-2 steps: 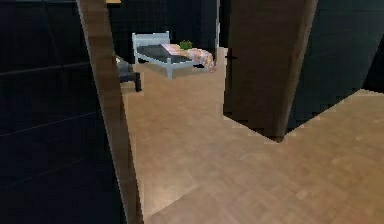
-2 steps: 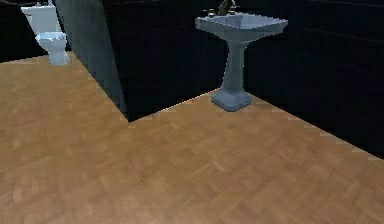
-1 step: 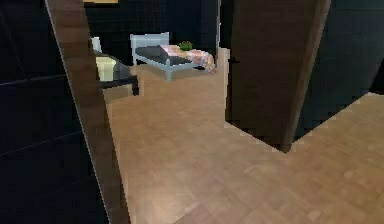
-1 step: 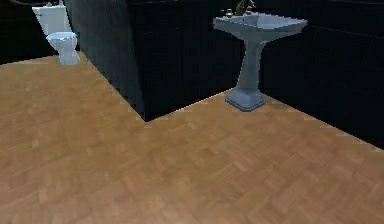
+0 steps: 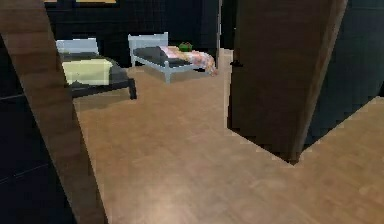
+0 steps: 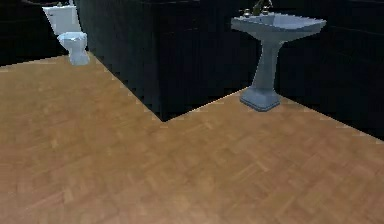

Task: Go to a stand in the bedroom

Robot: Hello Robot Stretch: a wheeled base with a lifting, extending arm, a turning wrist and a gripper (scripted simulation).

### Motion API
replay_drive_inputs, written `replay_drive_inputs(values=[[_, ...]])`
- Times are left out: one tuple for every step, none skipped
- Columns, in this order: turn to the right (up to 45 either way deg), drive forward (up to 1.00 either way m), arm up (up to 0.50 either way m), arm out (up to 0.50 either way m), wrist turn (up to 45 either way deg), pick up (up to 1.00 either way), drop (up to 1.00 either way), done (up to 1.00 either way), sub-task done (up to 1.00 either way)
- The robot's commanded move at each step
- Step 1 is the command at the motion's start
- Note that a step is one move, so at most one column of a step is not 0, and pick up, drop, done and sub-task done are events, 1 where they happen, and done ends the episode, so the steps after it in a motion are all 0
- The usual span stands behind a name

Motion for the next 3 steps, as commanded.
replay_drive_inputs(values=[[36.0, 0.0, 0.0, 0.0, 0.0, 0.0, 0.0, 0.0, 0.0], [0.0, 0.35, 0.0, 0.0, 0.0, 0.0, 0.0, 0.0, 0.0], [15.0, 0.0, 0.0, 0.0, 0.0, 0.0, 0.0, 0.0, 0.0]])
